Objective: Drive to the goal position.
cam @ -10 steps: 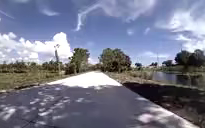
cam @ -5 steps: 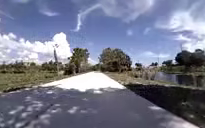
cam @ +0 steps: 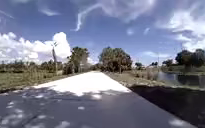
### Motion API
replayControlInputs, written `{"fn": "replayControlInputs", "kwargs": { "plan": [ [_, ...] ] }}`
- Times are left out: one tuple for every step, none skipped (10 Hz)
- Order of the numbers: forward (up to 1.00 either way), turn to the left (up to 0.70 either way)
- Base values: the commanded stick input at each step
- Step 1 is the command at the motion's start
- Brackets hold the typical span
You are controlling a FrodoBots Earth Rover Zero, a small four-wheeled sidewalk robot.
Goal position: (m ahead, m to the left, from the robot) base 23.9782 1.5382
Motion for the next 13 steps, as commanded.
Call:
{"fn": "replayControlInputs", "kwargs": {
  "plan": [
    [0.85, 0.12],
    [0.85, 0.26],
    [0.85, 0.29],
    [0.85, 0.13],
    [0.85, 0.00],
    [0.85, 0.00],
    [0.85, 0.00],
    [0.85, 0.00],
    [0.85, 0.00],
    [0.85, 0.00],
    [0.85, 0.00],
    [0.84, 0.00],
    [0.85, 0.00]
  ]
}}
